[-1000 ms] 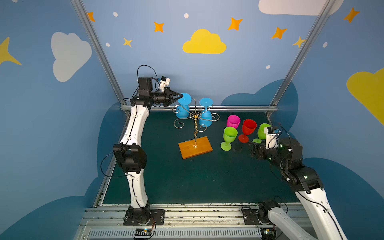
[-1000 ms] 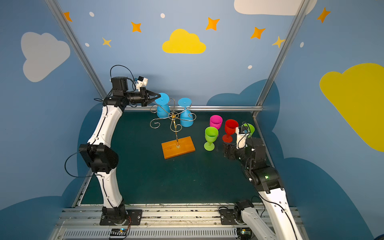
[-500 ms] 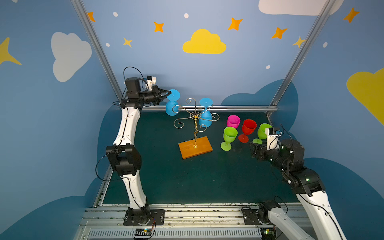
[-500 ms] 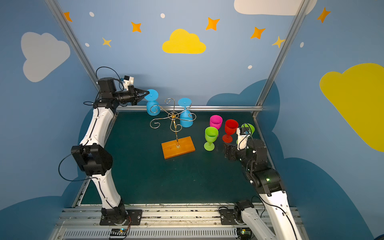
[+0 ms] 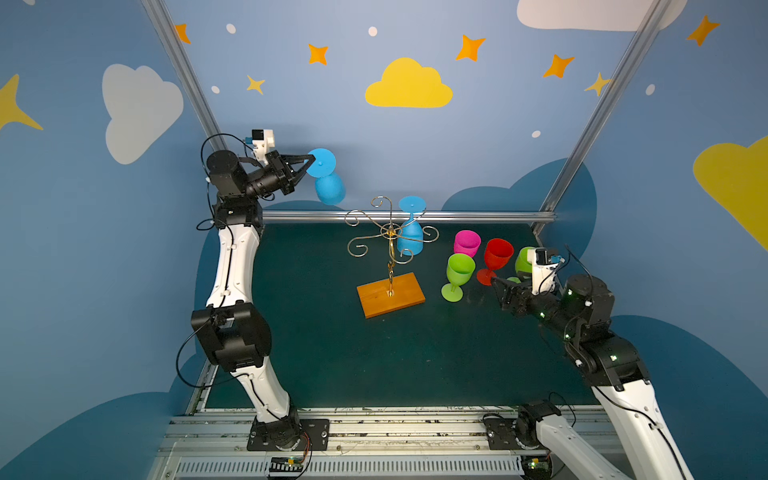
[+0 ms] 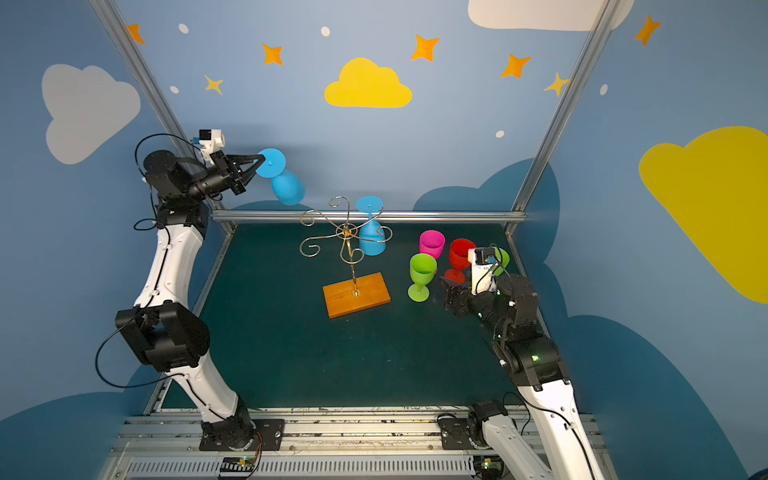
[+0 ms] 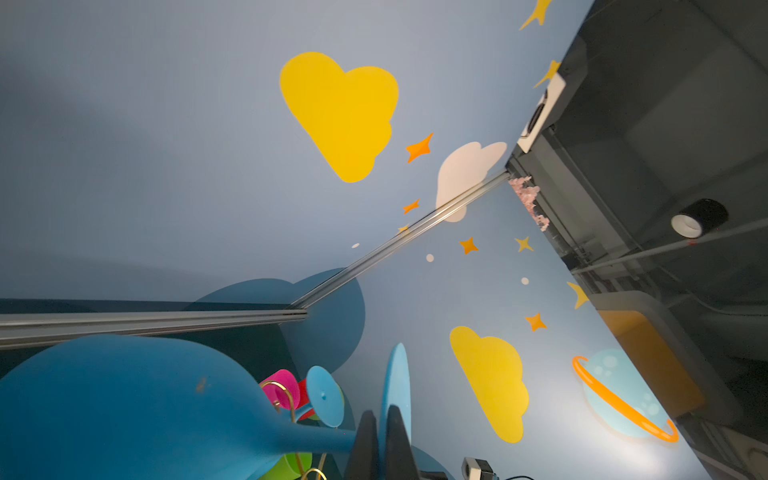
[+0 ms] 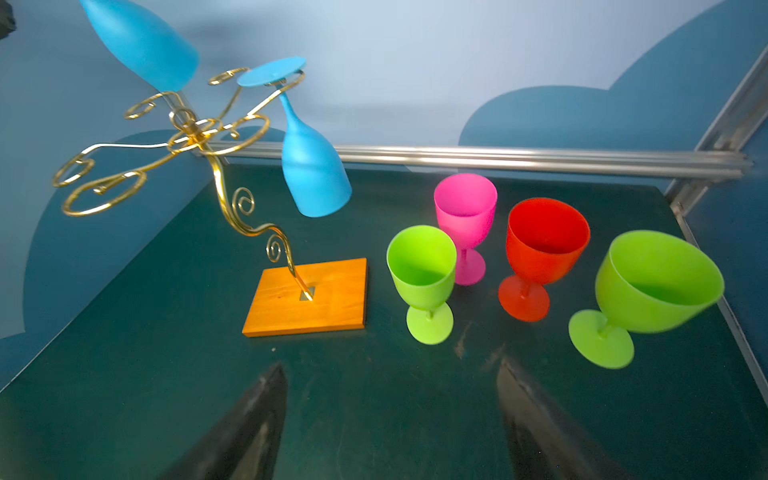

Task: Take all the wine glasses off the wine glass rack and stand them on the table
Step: 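Lift the blue glass off the rack hook with the left gripper while the right rises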

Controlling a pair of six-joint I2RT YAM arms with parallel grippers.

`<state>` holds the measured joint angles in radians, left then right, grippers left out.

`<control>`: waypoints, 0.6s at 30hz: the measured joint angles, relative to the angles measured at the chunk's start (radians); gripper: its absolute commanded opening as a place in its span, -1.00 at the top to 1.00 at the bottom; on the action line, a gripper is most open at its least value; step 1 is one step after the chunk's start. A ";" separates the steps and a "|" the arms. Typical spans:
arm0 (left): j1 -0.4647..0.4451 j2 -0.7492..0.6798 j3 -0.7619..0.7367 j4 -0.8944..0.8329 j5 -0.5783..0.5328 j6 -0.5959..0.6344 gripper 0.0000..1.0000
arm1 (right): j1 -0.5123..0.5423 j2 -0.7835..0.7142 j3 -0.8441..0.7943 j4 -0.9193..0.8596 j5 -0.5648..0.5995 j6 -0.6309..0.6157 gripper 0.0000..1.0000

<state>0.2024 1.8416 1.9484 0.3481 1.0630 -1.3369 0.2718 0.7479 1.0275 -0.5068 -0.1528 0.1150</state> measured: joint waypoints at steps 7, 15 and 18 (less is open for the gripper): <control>-0.001 -0.018 0.038 0.124 0.042 -0.130 0.94 | 0.001 0.028 0.009 0.171 -0.167 -0.053 -0.57; -0.045 -0.068 0.038 0.226 0.066 -0.241 0.94 | 0.056 0.098 0.037 0.354 -0.324 -0.110 -0.58; -0.089 -0.070 0.039 0.292 0.068 -0.307 0.94 | 0.106 0.137 0.082 0.380 -0.350 -0.161 -0.58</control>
<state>0.1139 1.7718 1.9877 0.6403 1.1305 -1.6444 0.3775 0.8848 1.1095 -0.1272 -0.5030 -0.0460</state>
